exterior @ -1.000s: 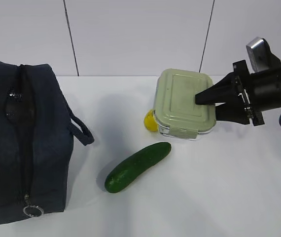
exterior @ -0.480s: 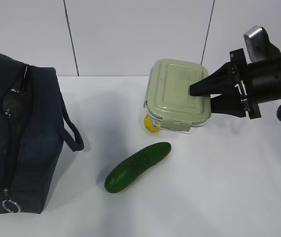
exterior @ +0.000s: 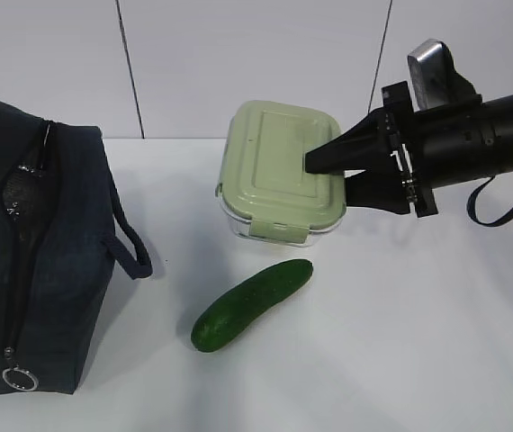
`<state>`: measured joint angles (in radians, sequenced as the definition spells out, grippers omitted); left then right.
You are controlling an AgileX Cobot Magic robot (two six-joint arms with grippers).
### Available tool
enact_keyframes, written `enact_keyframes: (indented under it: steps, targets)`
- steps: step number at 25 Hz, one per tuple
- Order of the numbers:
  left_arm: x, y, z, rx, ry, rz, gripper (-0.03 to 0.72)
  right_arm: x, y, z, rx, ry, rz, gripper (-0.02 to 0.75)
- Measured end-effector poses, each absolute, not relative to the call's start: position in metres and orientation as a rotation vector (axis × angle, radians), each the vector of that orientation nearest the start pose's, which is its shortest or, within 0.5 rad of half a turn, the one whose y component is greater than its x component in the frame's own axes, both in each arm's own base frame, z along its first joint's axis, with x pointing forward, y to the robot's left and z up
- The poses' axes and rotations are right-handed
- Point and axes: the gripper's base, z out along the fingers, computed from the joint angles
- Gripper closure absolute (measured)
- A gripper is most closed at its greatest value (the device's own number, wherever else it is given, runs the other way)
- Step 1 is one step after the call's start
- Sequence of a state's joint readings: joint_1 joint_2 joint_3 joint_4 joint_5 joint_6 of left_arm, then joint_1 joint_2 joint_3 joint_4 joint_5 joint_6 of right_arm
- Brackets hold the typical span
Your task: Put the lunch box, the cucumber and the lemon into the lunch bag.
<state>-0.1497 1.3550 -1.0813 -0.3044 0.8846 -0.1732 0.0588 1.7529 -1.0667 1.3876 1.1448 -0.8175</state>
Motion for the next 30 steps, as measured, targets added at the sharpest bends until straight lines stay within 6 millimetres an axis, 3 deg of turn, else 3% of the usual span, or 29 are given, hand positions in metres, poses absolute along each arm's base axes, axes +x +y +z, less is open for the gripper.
enact_keyframes:
  steps: [4, 11, 16, 21, 30]
  targets:
    - [0.265, -0.065, 0.305, -0.185, 2.653, -0.481, 0.694, 0.324, 0.108, 0.238, -0.13, 2.377, 1.582, 0.347]
    - [0.27, -0.091, 0.297, -0.055, 2.7, -0.476, 0.694, 0.322, 0.119, 0.241, -0.167, 2.364, 1.606, 0.347]
    - [0.28, -0.103, 0.296, -0.013, 2.702, -0.483, 0.694, 0.327, 0.132, 0.257, -0.257, 2.32, 1.601, 0.347]
    - [0.287, -0.106, 0.3, -0.013, 2.676, -0.49, 0.694, 0.33, 0.14, 0.271, -0.324, 2.279, 1.603, 0.347]
    - [0.289, -0.108, 0.301, -0.021, 2.653, -0.497, 0.694, 0.33, 0.151, 0.276, -0.346, 2.253, 1.634, 0.347]
